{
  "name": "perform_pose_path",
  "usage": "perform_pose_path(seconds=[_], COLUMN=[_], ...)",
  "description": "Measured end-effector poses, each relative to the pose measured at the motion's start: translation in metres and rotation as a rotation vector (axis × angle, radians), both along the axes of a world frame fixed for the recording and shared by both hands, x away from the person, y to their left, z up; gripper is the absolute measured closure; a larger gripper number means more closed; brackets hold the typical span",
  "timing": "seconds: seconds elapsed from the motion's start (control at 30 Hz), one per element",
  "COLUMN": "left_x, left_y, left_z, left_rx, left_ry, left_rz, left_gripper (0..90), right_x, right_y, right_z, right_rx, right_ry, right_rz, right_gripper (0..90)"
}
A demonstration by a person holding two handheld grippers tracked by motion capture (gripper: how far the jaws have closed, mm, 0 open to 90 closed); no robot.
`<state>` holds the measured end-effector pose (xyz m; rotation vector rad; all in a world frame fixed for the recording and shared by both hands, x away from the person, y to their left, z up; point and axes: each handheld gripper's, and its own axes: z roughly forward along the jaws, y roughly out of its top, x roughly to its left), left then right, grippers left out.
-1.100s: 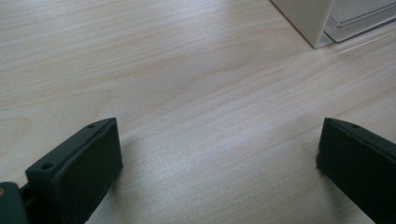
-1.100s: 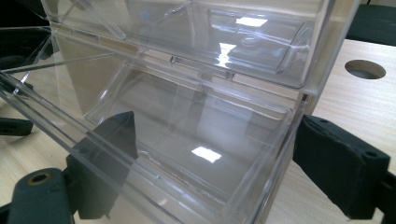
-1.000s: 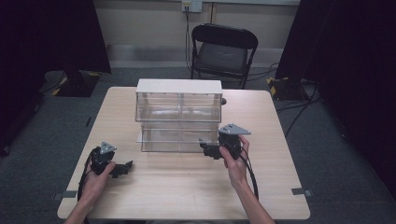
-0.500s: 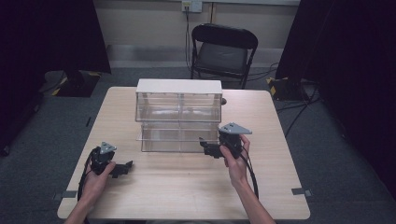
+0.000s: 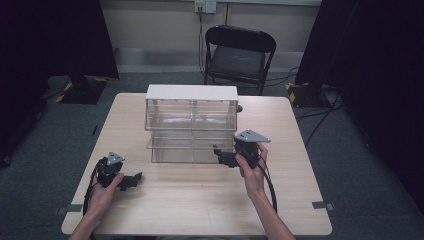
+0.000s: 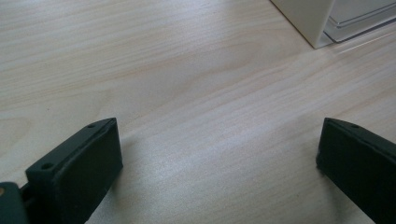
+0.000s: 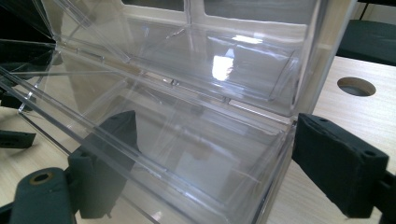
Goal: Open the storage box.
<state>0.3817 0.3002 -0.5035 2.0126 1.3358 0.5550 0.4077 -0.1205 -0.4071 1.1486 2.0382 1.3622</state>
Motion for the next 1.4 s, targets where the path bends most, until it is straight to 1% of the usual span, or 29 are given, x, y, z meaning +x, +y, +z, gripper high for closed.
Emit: perform_pose_path(seconds=[0.7,0.87,1.13,1.4], left_x=[0.0,0.0,0.0,0.0], left_y=[0.0,0.0,0.0,0.0], left_z=[0.0,0.0,0.0,0.0], left_rx=[0.0,0.0,0.0,0.0], left_ry=[0.0,0.0,0.0,0.0], left_rz=[0.0,0.0,0.0,0.0], left_gripper=[0.0,0.0,0.0,0.0], right_x=[0.002,0.002,0.002,0.004], right_y=[0.0,0.001,0.001,0.001], right_z=[0.005,0.005,0.008,0.011], right_rx=[0.007,0.005,0.015,0.024], right_ry=[-0.008,-0.023,-0.023,-0.036], right_rz=[-0.003,-0.004,-0.005,-0.006], right_gripper=[13.6,13.4,13.5,13.4])
